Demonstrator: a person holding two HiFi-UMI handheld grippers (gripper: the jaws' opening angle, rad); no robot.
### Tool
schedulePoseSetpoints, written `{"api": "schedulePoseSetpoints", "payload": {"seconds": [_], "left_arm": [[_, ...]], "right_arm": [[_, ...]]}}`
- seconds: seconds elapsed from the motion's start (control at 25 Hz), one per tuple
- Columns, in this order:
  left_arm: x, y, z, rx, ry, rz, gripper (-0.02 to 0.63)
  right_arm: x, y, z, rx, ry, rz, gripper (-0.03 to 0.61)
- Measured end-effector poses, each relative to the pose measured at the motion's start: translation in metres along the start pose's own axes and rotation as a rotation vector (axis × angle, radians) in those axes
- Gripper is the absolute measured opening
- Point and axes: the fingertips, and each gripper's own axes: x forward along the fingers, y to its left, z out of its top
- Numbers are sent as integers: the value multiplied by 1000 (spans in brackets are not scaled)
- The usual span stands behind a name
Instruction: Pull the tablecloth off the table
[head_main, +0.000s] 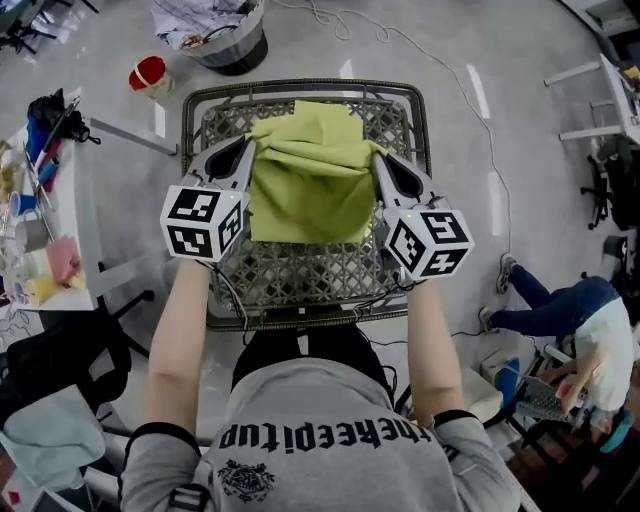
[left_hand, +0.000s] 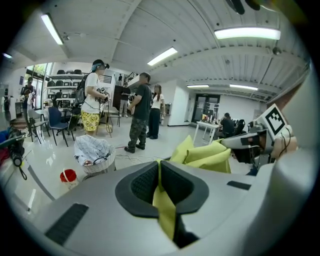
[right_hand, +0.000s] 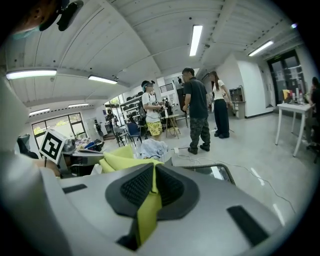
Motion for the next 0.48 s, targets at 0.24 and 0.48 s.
{"api": "schedulePoseSetpoints", "payload": {"seconds": [0.24, 0.48], "left_arm": [[25, 13, -6, -23, 24, 15, 25], [41, 21, -19, -62, 27, 2, 26]], "right_arm": [[27, -14, -3, 25, 21, 2, 24], [47, -24, -18, 50, 65, -4, 25]]}}
